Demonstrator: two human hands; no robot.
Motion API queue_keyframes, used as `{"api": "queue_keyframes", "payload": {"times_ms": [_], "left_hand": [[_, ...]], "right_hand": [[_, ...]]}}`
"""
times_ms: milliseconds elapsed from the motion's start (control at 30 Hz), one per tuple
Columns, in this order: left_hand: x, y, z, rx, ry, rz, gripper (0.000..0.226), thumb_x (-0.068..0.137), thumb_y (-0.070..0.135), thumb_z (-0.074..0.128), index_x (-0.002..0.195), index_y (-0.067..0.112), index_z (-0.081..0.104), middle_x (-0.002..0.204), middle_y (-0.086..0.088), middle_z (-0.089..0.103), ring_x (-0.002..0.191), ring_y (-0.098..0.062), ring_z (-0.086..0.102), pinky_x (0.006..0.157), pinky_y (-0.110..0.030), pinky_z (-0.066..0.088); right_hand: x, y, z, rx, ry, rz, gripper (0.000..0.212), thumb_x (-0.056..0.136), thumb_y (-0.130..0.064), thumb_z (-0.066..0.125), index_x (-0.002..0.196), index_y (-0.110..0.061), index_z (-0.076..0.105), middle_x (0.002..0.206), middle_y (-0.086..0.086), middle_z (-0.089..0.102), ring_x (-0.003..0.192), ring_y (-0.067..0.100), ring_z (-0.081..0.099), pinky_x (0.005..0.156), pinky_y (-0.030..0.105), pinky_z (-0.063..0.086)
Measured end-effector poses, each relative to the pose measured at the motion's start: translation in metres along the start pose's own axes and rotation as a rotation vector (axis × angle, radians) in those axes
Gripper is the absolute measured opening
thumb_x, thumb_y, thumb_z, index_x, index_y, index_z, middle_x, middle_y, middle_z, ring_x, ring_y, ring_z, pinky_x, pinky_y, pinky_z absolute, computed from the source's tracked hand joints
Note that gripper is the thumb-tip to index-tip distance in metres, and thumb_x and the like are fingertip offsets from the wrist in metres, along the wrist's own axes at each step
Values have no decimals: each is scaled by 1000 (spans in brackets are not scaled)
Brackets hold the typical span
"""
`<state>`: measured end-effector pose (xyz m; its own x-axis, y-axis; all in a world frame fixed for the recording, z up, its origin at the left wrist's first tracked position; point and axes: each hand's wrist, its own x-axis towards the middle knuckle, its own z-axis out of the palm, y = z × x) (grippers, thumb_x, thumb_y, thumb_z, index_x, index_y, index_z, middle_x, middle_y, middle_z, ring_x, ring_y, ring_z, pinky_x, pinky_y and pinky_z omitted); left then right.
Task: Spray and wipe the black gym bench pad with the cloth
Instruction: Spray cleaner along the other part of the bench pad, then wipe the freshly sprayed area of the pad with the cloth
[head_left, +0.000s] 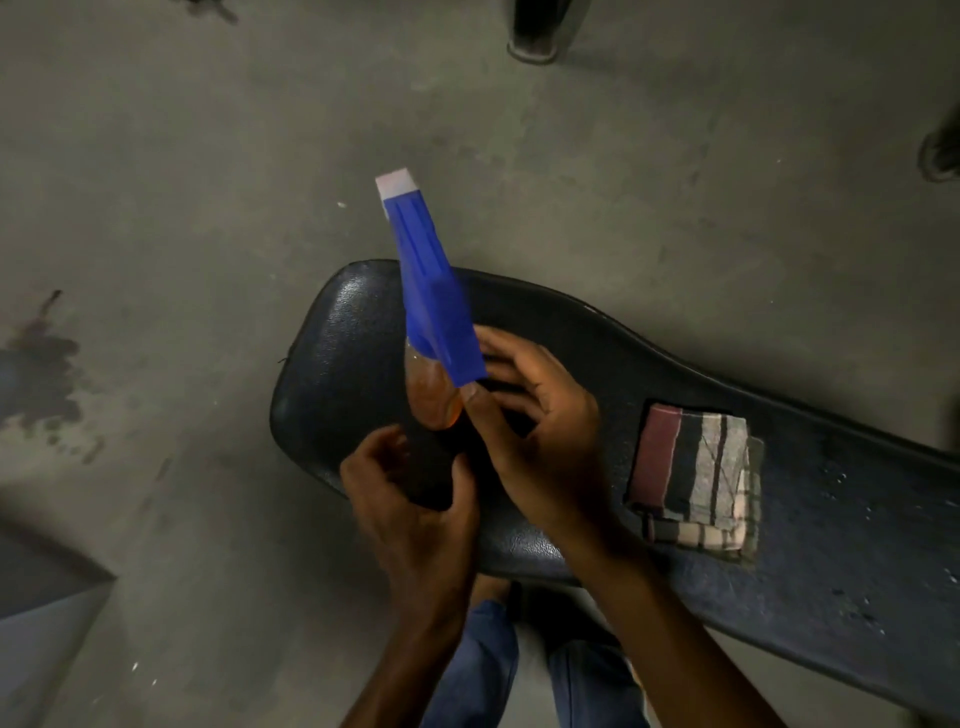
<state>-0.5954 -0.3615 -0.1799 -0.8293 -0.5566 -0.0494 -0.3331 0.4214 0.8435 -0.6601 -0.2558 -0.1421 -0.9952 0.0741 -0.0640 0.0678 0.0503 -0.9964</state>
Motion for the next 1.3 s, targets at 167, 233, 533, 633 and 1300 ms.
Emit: {"api": "queue_keyframes", "payload": {"times_ms": [167, 233, 533, 633, 1300], "left_hand": [[-23, 11, 17, -57, -147, 115, 50, 82, -4, 85, 112, 22, 55, 102, 1, 61, 94, -8, 64, 79, -17, 53], [-24, 17, 27, -101, -278, 158, 44, 86, -2, 83, 114, 21, 58, 105, 2, 65, 97, -16, 69, 80, -28, 59], [-39, 46, 97, 282, -485, 477, 30, 86, 32, 71, 114, 20, 69, 112, 3, 73, 96, -26, 60, 77, -34, 34], [-55, 49, 113, 333, -511, 485, 40, 85, 35, 70, 121, 18, 68, 113, -2, 72, 97, -30, 59, 78, -34, 30], [-92, 60, 142, 110, -606, 135, 67, 94, 63, 47, 149, 26, 54, 127, 3, 70, 123, -20, 61, 114, -55, 46]], "right_hand": [[-4, 16, -13, -83, 79, 29, 40, 101, -6, 70, 138, -19, 68, 133, -5, 70, 118, 5, 71, 93, 20, 60], [-7, 23, -27, -127, 128, 9, 38, 102, -6, 69, 136, -22, 68, 131, -6, 70, 117, 5, 71, 94, 19, 59], [-46, 46, -137, -516, 462, 106, 35, 99, -9, 71, 130, -24, 74, 123, -9, 71, 113, 8, 67, 99, 34, 58], [-62, 51, -169, -882, 445, 313, 50, 100, -38, 70, 147, -25, 61, 142, 1, 61, 127, 26, 53, 106, 47, 48], [-88, 60, -192, 138, 544, 265, 38, 89, 7, 80, 95, -22, 55, 91, -5, 58, 84, 4, 57, 83, 21, 51]]}}
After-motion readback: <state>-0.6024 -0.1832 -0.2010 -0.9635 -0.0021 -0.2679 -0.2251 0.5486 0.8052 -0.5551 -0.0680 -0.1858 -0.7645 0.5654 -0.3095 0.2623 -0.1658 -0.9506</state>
